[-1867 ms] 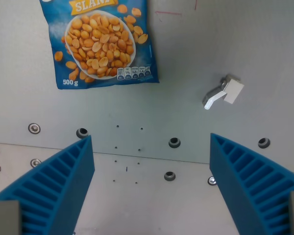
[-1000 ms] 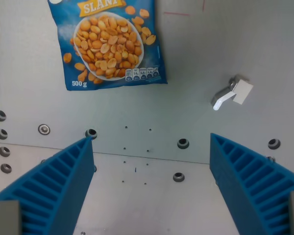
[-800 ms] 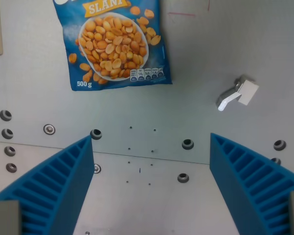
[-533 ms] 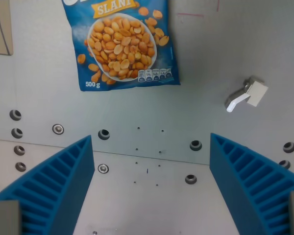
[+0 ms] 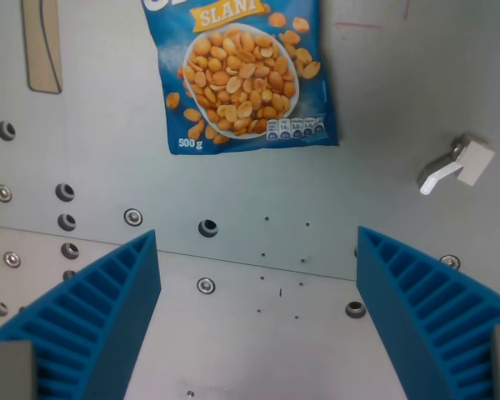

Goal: Rotate around gripper positive x

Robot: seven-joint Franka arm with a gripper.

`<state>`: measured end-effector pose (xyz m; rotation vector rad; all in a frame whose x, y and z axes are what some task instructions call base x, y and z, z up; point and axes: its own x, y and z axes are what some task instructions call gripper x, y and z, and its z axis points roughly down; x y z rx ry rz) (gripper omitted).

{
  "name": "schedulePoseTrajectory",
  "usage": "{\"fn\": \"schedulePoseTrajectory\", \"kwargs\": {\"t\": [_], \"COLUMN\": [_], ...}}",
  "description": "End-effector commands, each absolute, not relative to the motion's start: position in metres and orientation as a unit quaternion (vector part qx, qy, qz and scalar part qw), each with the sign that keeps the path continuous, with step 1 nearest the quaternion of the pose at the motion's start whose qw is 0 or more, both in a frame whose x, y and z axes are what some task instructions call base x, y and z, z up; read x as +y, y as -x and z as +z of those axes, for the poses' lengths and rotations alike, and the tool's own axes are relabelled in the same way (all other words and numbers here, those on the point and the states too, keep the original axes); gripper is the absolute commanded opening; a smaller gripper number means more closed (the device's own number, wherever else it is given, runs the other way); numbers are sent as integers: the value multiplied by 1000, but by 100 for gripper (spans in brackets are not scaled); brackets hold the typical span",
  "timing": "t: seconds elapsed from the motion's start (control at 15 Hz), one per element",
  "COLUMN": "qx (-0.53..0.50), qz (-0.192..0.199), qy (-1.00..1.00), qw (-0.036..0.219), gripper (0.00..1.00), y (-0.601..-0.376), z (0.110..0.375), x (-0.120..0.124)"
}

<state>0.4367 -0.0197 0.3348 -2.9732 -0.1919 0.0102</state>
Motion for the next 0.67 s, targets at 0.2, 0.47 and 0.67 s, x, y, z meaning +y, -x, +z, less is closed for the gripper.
{"fn": "schedulePoseTrajectory", "kwargs": {"t": [0.2,0.47,0.67], "qx": [-73,-72,-72], "qz": [20,21,23], "qy": [976,970,965], "qw": [205,231,250], "gripper": [100,100,100], "y": [-438,-438,-438], "z": [340,340,340], "x": [-25,-25,-25]}}
